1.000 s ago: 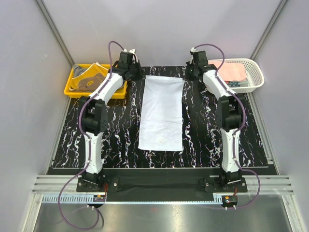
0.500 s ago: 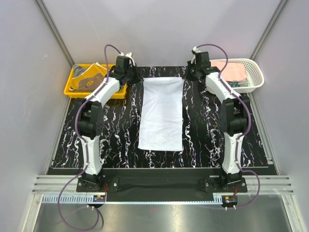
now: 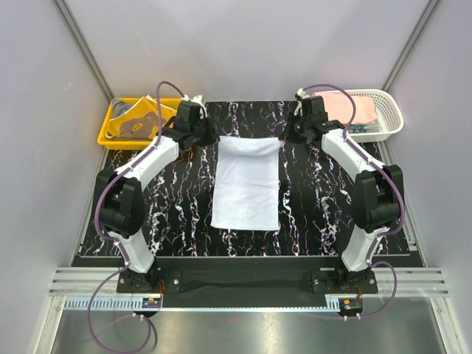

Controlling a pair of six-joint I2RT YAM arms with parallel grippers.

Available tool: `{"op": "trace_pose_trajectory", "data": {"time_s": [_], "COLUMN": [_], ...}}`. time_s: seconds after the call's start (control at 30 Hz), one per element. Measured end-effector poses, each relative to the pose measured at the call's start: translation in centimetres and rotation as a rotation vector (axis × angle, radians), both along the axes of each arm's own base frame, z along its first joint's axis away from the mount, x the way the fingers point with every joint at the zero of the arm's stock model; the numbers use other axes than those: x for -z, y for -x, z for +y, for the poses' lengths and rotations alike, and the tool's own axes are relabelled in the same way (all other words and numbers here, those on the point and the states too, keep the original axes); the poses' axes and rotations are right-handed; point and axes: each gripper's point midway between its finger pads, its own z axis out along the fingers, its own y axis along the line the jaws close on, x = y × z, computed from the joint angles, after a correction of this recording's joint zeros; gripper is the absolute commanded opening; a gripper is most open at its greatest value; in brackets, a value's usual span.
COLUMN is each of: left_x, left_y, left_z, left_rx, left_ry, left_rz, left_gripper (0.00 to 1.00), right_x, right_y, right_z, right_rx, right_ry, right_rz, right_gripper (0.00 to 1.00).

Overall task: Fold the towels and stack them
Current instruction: Fold the towel

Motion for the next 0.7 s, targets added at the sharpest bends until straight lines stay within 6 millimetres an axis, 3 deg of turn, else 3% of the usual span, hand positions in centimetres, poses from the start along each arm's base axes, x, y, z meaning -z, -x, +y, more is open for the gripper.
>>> {"op": "trace_pose_trajectory", "data": {"time_s": [0.3,0.43,0.7], "left_x": [4.6,4.9,4.7], "left_y": [6.3,8.4,10.4], "left_z": [0.2,0.6,0.7], "left_rx": [-0.011,-0.013,-0.010], "left_ry": [-0.083,-0.099,-0.109], "left_rz": [0.123,0.140,0.133], "left_gripper": [0.00,0.00,0.00], "right_x": [2.4,2.8,3.7], "right_y": [5.8,8.0,11.1], "right_z": [0.3,0.7,0.8], "right_rx": [-0.004,-0.011,-0.010], "right_ry": [-0.012,-0.018,-0.021], "right_rz": [0.089,0.103,0.130], "right_gripper": [0.00,0.00,0.00]}}
